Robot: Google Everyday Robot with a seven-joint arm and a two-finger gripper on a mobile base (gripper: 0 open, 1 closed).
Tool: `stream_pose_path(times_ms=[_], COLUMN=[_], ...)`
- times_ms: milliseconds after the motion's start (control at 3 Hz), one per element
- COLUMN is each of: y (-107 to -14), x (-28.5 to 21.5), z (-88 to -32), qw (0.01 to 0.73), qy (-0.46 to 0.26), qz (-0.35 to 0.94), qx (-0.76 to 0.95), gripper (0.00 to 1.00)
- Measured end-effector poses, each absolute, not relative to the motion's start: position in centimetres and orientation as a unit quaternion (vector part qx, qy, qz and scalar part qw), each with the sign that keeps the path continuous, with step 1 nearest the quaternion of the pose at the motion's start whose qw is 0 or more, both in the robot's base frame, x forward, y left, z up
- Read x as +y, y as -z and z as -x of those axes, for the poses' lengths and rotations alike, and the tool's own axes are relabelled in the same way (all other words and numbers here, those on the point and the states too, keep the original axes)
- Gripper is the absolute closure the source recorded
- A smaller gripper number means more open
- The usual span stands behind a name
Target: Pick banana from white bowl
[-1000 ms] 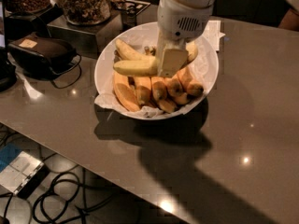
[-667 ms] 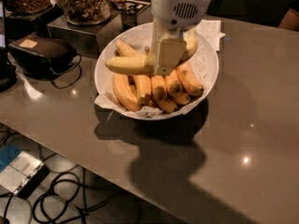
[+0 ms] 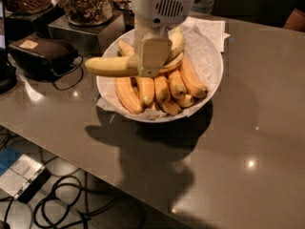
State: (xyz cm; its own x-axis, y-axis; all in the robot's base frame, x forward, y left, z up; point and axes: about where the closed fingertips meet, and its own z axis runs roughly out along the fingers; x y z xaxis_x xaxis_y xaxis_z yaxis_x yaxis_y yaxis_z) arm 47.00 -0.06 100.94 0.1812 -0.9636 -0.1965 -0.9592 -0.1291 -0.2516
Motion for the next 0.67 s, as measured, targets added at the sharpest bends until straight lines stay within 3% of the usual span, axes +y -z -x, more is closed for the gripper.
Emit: stream_pose_path(times_ms=[667], y=[-103.6], x=[7.1], z=[-43.2], qw=[0.168], qy=[0.028], qz=[0.804], qx=[0.57], gripper=[1.0])
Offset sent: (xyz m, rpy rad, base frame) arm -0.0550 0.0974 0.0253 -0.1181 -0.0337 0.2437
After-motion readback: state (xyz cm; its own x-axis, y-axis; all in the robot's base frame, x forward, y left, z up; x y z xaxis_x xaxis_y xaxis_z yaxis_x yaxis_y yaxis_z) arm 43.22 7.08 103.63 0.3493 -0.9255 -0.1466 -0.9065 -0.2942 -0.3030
